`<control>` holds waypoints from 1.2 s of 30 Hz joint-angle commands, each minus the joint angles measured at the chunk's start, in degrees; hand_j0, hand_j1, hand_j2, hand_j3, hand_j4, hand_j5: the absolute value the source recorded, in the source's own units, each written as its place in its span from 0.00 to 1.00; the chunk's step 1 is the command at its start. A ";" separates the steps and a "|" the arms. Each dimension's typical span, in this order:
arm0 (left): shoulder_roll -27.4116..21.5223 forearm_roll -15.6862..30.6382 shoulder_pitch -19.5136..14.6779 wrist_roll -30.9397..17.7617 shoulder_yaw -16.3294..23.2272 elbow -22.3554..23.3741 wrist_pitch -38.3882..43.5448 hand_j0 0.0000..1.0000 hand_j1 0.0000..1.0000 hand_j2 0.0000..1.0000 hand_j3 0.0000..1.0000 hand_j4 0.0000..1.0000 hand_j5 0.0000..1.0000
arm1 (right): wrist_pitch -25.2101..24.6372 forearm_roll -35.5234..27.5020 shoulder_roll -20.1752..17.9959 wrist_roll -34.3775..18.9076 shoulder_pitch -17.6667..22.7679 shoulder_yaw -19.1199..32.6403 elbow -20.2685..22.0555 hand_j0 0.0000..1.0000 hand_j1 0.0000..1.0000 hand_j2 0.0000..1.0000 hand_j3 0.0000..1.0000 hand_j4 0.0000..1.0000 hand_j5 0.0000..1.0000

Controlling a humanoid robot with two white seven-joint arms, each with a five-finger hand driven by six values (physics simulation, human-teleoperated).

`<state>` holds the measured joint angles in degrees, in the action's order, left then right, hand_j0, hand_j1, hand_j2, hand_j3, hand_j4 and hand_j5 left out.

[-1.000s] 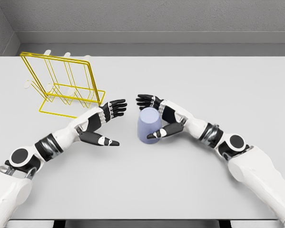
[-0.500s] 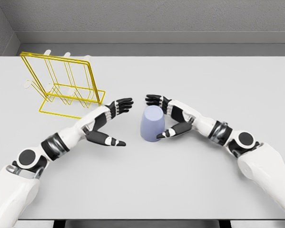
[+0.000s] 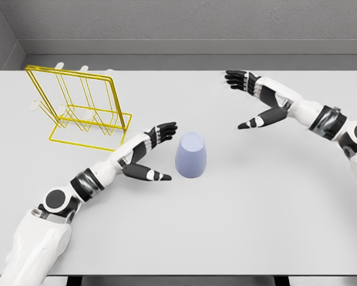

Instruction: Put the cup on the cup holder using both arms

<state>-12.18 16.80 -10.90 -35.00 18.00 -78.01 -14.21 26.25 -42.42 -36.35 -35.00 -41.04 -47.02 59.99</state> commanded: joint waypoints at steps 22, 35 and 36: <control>4.18 -1.42 -4.13 0.00 2.39 6.99 -0.20 1.00 1.00 1.00 1.00 1.00 1.00 | 8.75 45.23 -11.02 19.79 -4.83 -0.17 1.01 1.00 1.00 1.00 1.00 1.00 1.00; 5.41 -1.59 -4.92 0.00 2.56 7.17 -0.02 1.00 1.00 1.00 1.00 1.00 1.00 | 8.75 45.23 -10.32 19.62 -5.54 0.27 -0.57 1.00 1.00 1.00 1.00 1.00 1.00; 5.68 -1.59 -4.92 0.00 2.56 7.17 -0.02 1.00 1.00 1.00 1.00 1.00 1.00 | 8.75 45.23 -10.32 19.62 -5.62 0.35 -0.57 1.00 1.00 1.00 1.00 1.00 1.00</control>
<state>-6.98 14.82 -15.82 -35.00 20.54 -70.81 -14.29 35.08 3.19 -46.69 -15.35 -46.67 -46.79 59.65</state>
